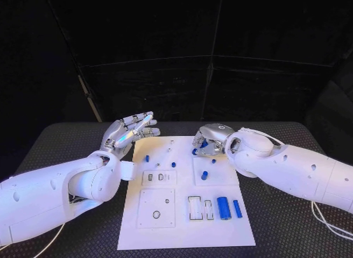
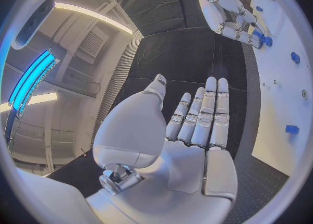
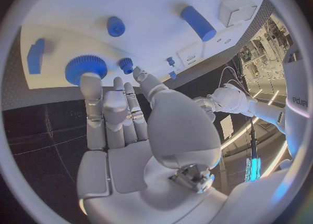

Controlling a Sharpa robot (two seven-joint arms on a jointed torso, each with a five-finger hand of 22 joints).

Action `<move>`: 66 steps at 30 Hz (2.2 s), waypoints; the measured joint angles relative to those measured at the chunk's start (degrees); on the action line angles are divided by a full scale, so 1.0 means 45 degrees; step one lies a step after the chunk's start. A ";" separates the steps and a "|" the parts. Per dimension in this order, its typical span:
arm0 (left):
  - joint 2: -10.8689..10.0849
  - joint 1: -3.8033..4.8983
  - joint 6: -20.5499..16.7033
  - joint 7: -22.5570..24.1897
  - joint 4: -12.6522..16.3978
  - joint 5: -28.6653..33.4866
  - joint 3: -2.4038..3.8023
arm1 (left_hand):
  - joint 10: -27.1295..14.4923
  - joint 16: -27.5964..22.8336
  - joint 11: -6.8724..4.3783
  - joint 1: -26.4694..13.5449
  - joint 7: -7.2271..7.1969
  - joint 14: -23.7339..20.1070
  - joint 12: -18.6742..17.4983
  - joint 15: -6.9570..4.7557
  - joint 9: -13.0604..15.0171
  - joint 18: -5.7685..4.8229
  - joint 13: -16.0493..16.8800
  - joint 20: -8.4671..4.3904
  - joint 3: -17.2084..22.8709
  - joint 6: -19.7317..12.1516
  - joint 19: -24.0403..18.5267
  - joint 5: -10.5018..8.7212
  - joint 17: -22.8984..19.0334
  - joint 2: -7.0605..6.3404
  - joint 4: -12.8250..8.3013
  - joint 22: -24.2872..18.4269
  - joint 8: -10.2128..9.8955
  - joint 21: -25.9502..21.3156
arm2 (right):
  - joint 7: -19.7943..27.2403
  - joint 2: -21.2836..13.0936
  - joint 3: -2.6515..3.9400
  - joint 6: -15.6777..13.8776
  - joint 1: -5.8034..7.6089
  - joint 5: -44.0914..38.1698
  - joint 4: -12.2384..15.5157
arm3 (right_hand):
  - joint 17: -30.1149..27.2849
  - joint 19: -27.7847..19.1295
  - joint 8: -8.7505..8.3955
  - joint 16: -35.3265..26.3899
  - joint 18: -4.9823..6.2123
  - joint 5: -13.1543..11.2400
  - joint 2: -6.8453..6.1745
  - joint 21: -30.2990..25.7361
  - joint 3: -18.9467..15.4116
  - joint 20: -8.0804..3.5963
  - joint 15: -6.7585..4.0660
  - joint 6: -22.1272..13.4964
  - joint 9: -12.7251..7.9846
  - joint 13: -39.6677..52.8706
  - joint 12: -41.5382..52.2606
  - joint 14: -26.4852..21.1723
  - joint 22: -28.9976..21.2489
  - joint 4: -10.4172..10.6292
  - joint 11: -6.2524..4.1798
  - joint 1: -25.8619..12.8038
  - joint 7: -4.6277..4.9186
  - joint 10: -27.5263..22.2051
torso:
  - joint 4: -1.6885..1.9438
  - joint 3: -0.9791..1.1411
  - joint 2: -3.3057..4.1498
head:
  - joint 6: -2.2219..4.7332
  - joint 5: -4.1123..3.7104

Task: Assemble the parts on the task board

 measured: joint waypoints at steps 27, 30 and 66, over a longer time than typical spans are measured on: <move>0.0006 0.0001 0.0012 -0.0026 0.0019 -0.0013 0.0001 | -0.0001 0.0003 0.0000 0.0051 0.0000 -0.0001 0.0000 0.0000 0.0003 -0.0003 0.0003 0.0001 0.0035 0.0000 -0.0001 0.0000 -0.0012 0.0052 -0.0034 -0.0002 0.0000 0.0000 | -0.0186 0.0624 -0.0005 0.0844 0.0004 -0.0140 -0.0721 | 0.0775 0.0089 0.0001 0.0798 -0.0183 0.0001 -0.0045 0.0653 0.0736 0.0001 0.0000 0.0008 0.0010 -0.0003 0.0053 -0.0001 0.0761 0.0190 -0.0002 0.0153 0.0008 0.0363 | -0.0016 -0.0024 0.0037 | -0.0339 0.0093; 0.0007 0.0001 0.0017 -0.0030 0.0020 -0.0013 0.0001 | -0.0001 0.0003 0.0001 0.0052 0.0001 -0.0001 0.0000 0.0000 0.0003 -0.0004 0.0003 0.0001 0.0035 0.0000 -0.0001 0.0000 -0.0012 0.0052 -0.0034 -0.0003 0.0000 0.0000 | -0.0193 0.0685 -0.0005 0.0886 0.0004 -0.0147 -0.0768 | 0.0831 0.0089 0.0001 0.0875 -0.0183 0.0001 -0.0045 0.0714 0.0863 0.0001 0.0000 0.0076 0.0019 -0.0002 0.0053 -0.0001 0.0839 0.0230 -0.0015 0.0153 0.0059 0.0440 | -0.0012 -0.0026 0.0039 | -0.0363 0.0092; -0.0065 0.0017 0.0037 -0.0084 0.0062 -0.0021 0.0003 | -0.0049 -0.0045 0.0048 0.0051 0.0001 -0.0001 -0.0054 0.0000 0.0007 -0.0006 0.0005 0.0001 0.0000 0.0000 -0.0002 0.0000 -0.0024 0.0052 -0.0069 -0.0004 0.0001 -0.0001 | 0.0058 0.1130 0.0000 -0.1748 0.0031 0.0232 -0.0747 | 0.1409 0.0523 0.0440 0.1477 -0.0384 -0.0372 0.0053 0.1681 0.2009 -0.0162 -0.0048 0.1454 0.0081 0.0236 0.0292 0.0048 0.2114 0.0556 -0.0341 0.0494 -0.0237 0.1521 | 0.0026 -0.0048 0.0065 | -0.0177 0.0120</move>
